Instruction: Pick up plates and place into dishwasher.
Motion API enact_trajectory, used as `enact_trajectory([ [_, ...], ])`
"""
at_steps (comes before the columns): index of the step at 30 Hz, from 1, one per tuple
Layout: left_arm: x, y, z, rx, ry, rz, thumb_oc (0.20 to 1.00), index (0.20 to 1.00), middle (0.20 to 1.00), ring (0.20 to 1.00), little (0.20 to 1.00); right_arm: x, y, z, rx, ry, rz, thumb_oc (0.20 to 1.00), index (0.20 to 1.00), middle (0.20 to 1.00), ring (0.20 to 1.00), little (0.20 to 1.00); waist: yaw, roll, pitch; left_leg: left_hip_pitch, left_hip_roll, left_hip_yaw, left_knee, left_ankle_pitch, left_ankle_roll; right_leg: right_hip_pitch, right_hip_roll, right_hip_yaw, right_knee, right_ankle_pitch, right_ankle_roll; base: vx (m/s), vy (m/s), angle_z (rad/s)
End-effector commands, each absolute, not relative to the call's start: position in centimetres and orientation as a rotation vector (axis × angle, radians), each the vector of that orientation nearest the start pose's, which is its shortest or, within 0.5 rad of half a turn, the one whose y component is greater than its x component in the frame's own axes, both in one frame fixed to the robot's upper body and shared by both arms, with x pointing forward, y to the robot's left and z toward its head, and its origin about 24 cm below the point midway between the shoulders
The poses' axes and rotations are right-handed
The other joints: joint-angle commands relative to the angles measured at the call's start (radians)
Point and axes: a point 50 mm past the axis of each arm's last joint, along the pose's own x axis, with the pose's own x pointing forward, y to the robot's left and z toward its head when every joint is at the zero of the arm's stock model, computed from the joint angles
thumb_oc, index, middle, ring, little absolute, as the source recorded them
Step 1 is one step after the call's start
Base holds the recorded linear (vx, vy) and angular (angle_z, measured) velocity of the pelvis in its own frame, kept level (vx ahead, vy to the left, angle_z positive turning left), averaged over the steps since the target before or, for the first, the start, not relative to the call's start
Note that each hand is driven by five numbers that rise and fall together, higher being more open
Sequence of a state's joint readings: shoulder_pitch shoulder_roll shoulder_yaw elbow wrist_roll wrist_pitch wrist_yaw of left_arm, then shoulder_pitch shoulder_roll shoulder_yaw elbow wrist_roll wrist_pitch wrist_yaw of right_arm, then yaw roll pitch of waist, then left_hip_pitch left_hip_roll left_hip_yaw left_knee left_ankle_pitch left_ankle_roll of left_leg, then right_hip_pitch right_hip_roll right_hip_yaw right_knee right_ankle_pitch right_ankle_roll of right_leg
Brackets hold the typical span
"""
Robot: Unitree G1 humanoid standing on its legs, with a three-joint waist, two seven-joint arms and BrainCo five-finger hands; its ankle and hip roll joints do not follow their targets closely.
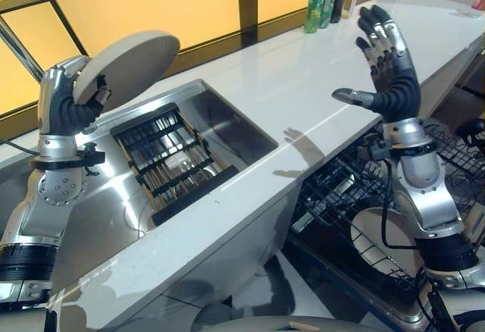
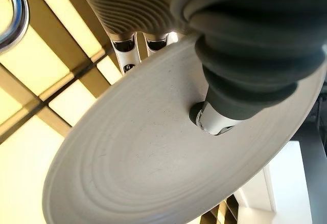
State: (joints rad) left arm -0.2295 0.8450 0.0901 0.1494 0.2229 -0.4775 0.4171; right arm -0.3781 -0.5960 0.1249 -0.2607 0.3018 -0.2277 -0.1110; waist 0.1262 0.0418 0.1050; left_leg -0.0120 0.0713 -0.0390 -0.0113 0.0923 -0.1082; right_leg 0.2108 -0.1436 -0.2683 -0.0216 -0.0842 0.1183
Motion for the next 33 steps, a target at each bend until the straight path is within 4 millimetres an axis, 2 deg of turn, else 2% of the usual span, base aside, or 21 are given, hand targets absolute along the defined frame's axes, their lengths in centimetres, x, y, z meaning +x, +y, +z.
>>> enact_trajectory([
  [1,27.3,26.3,22.2,0.894,-0.892,0.199,0.200,0.200,0.200,0.200,0.200,26.7,-15.0,24.8,-0.251,-0.893,0.279,1.000,1.000,1.000,1.000,1.000,0.016,0.012,-0.067,-0.065,0.053,0.016,-0.002,-0.007,-0.033,-0.057,-0.024,-0.028,0.148,-0.063,-0.022,0.01,-0.005,0.08],
  [7,26.5,21.7,23.4,0.859,-1.030,-0.048,0.200,0.200,0.200,0.200,0.200,26.9,-13.8,24.8,-0.263,-0.885,0.328,1.000,1.000,1.000,1.000,1.000,0.037,0.003,-0.065,-0.070,0.048,-0.002,0.005,-0.010,-0.032,-0.054,-0.022,-0.037,0.150,-0.065,-0.022,0.00,-0.001,0.06],
  [12,25.8,19.8,24.1,0.848,-1.099,-0.148,0.200,0.200,0.200,0.200,0.200,26.8,-13.3,24.6,-0.284,-0.870,0.363,1.000,1.000,1.000,1.000,1.000,0.044,-0.002,-0.065,-0.071,0.044,-0.008,-0.001,-0.008,-0.031,-0.050,-0.021,-0.042,0.146,-0.065,-0.021,0.00,0.002,0.02],
  [27,24.7,18.2,25.2,0.830,-1.180,-0.225,0.200,0.200,0.200,0.200,0.200,26.8,-12.4,24.3,-0.404,-0.822,0.473,1.000,1.000,1.000,1.000,1.000,0.055,-0.009,-0.063,-0.077,0.039,-0.020,-0.007,0.002,-0.031,-0.044,-0.022,-0.049,0.145,-0.063,-0.017,0.00,0.000,0.01],
  [33,24.7,17.4,25.2,0.770,-1.167,-0.303,0.200,0.200,0.200,0.200,0.200,26.7,-10.8,24.2,-0.512,-0.822,0.578,1.000,1.000,1.000,1.000,1.000,0.069,-0.016,-0.062,-0.086,0.037,-0.034,-0.001,0.005,-0.031,-0.043,-0.021,-0.054,0.148,-0.064,-0.019,0.00,-0.009,0.06],
])
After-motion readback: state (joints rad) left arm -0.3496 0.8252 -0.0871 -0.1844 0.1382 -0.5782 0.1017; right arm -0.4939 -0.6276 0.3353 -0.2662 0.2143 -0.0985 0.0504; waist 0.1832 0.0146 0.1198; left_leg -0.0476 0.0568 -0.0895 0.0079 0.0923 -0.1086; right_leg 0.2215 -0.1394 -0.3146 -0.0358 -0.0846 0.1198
